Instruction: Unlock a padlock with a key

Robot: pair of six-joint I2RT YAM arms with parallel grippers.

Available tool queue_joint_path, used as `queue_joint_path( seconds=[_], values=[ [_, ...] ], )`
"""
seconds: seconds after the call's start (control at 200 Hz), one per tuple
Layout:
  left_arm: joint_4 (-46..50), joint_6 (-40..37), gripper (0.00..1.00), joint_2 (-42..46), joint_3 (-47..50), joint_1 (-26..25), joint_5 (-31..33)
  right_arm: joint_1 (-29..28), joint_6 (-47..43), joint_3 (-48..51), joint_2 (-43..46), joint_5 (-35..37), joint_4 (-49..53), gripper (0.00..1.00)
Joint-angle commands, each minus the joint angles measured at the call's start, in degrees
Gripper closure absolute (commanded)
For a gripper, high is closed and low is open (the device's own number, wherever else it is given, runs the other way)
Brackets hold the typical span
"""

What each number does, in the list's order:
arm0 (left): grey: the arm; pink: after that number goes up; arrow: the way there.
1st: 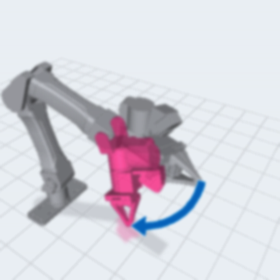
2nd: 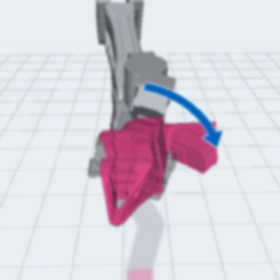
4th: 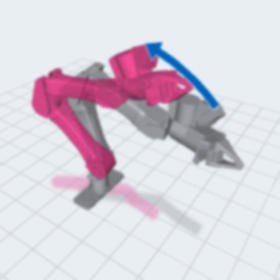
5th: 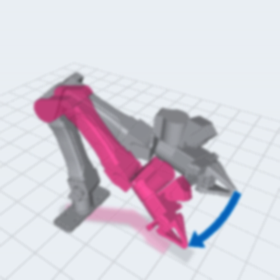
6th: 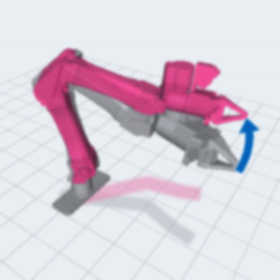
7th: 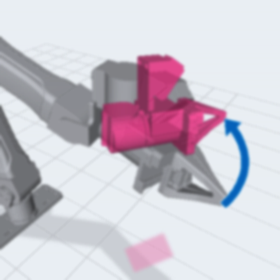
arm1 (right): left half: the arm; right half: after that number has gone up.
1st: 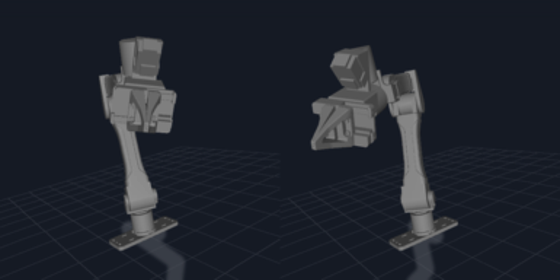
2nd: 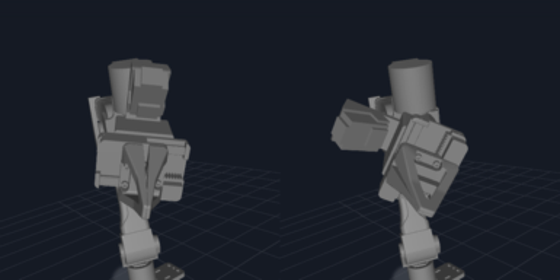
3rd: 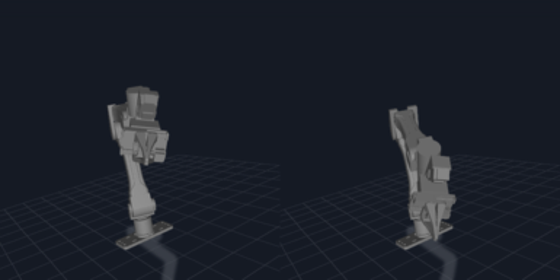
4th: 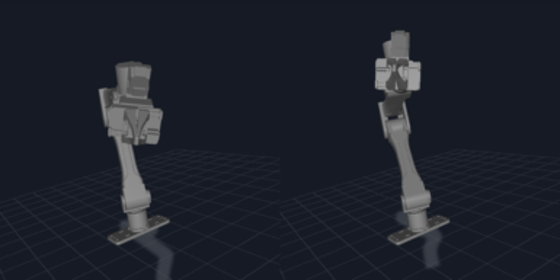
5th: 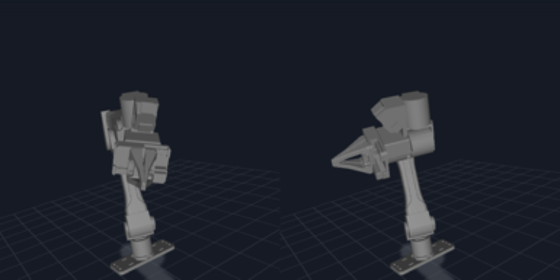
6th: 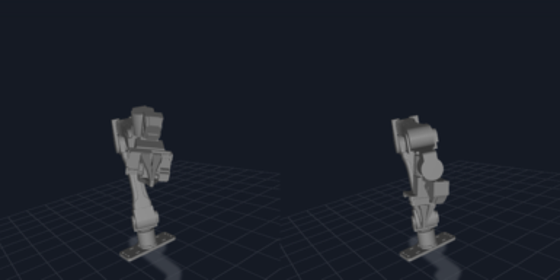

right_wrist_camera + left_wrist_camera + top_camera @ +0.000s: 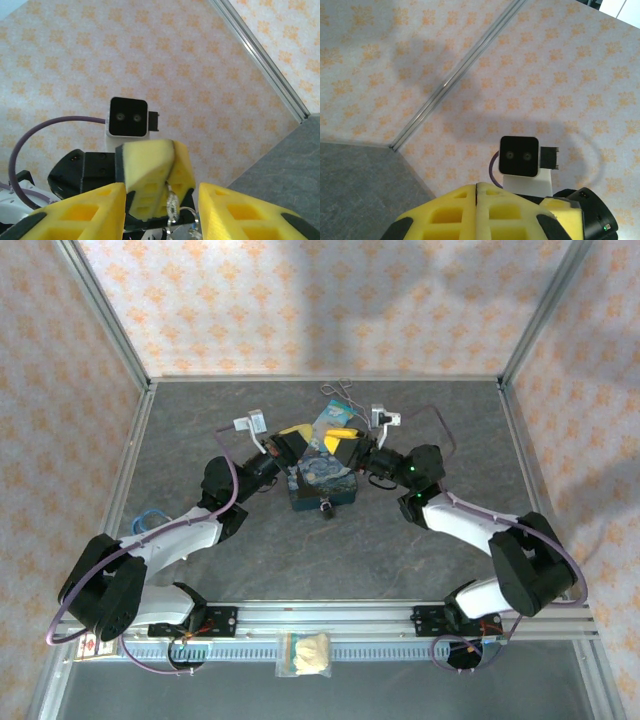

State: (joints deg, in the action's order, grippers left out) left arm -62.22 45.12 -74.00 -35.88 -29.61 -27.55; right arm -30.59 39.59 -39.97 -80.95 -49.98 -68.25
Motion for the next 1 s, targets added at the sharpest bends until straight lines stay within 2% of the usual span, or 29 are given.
queue_joint_path(
  seconds=[0.0,0.22,0.736,0.916,0.996],
  values=[
    [-2.4,1.0,1.0,0.1,0.1,0.2,0.1,0.2,0.4,0.1,0.3,-0.7,-4.1,0.58],
    [-5.4,3.5,1.0,-1.1,-0.2,-0.5,-0.9,-0.1,3.7,-1.0,-3.8,-2.7,-8.9,0.64],
    [-7.8,5.6,1.0,-2.7,-0.1,-1.9,-0.3,-1.6,4.3,-2.6,-6.1,-3.2,-10.1,0.79],
    [-8.8,6.3,1.0,-3.3,0.1,-2.6,0.0,-2.1,5.3,-2.8,-6.6,-3.1,-11.4,0.79],
    [-9.2,6.5,1.0,-3.1,0.5,-2.6,0.3,-2.0,5.3,-2.7,-6.7,-3.1,-11.4,0.84]
  ],
)
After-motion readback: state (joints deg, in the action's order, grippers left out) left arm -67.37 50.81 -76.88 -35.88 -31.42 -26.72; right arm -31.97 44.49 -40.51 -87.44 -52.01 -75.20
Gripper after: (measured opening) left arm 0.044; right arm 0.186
